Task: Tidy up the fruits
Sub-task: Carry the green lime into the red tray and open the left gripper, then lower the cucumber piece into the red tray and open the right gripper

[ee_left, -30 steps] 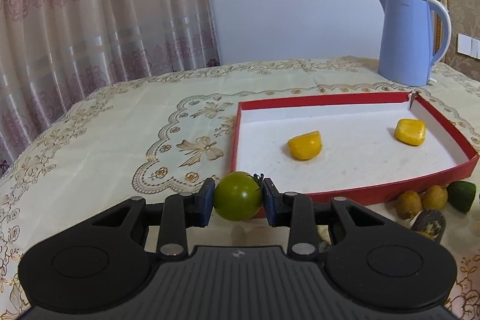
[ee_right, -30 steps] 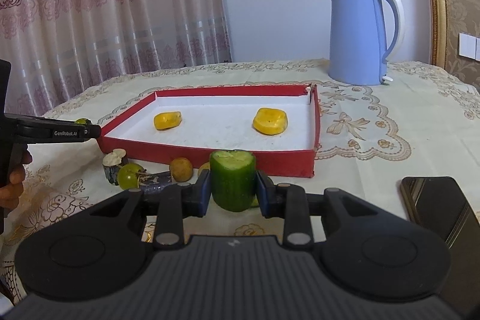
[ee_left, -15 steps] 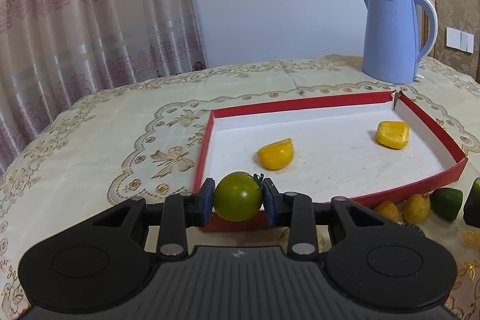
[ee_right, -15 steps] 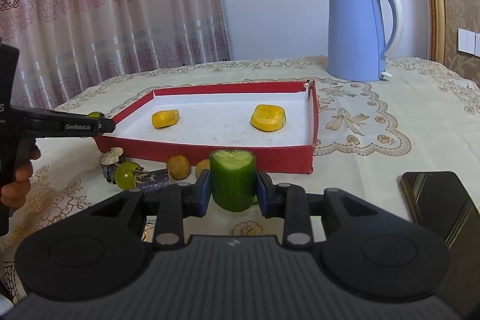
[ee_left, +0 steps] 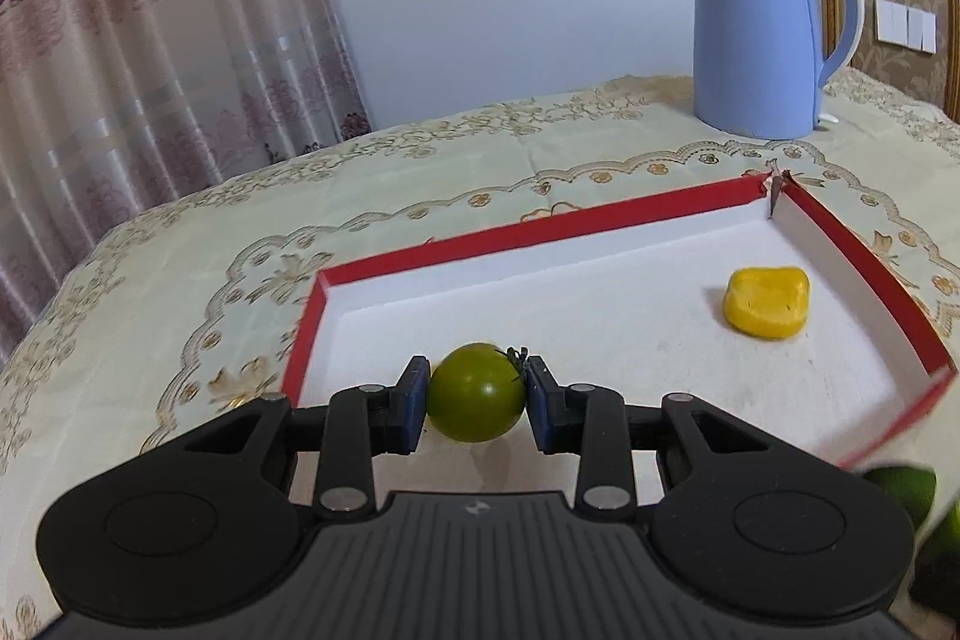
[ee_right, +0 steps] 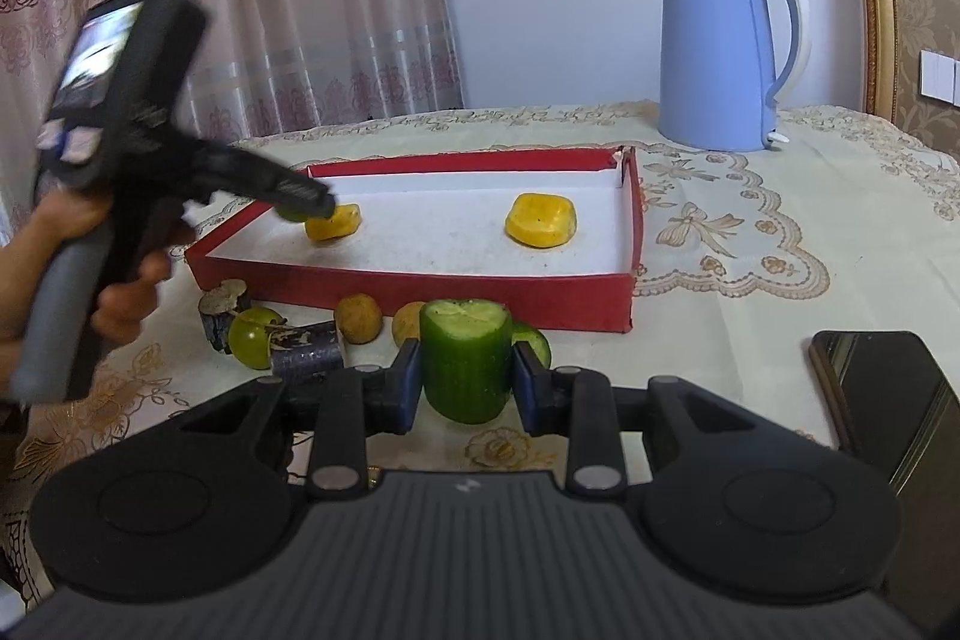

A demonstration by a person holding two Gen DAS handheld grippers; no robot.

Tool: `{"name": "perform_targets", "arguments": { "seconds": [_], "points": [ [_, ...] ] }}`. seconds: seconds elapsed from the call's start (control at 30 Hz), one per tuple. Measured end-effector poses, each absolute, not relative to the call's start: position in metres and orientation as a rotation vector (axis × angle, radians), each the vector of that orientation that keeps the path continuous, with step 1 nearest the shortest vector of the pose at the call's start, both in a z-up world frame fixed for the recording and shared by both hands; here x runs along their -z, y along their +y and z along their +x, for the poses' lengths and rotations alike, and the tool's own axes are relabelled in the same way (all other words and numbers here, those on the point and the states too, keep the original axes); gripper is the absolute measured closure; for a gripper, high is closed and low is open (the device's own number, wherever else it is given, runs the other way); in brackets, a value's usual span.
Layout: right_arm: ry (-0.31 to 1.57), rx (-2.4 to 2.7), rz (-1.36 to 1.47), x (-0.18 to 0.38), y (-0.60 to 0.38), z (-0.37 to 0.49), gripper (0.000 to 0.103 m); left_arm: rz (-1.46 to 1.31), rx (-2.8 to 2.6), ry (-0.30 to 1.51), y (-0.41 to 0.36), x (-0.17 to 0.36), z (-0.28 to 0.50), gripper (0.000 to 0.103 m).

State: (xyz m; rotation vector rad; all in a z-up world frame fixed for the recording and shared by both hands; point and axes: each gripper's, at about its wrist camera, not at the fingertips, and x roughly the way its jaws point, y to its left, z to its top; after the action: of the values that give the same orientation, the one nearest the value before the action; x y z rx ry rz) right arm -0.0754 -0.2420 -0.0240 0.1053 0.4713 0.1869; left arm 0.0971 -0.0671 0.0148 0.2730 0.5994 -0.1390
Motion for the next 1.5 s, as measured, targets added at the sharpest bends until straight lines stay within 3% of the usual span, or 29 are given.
{"name": "perform_targets", "arguments": {
  "seconds": [0.4,0.47,0.53,0.7,0.83,1.13,1.5],
  "points": [
    [0.476,-0.191,0.111,0.025,-0.243,-0.076,0.073,0.311,0.106,0.689,-0.098,-0.007,0.152,0.069],
    [0.477,-0.193,0.109,0.025,-0.242,-0.076,0.073,0.292,0.116,0.702,-0.097,-0.009,0.153,0.057],
    [0.474,-0.192,0.108,0.023,-0.242,-0.076,0.073,0.265,0.112,0.679,-0.092,-0.016,0.147,0.022],
    [0.458,-0.195,0.111,0.017,-0.243,-0.074,0.073,0.298,0.036,0.544,-0.073,-0.029,0.109,0.015],
    [0.435,-0.184,0.077,0.006,-0.241,-0.064,0.073,0.252,-0.064,0.478,-0.04,-0.029,0.073,0.004],
    [0.441,-0.134,0.046,-0.014,-0.24,0.004,0.073,0.085,-0.186,0.444,0.029,-0.006,0.018,0.003],
    [0.571,-0.028,0.028,-0.006,-0.245,0.106,0.073,0.102,-0.221,0.489,0.041,0.008,0.019,0.003]
  ]
}}
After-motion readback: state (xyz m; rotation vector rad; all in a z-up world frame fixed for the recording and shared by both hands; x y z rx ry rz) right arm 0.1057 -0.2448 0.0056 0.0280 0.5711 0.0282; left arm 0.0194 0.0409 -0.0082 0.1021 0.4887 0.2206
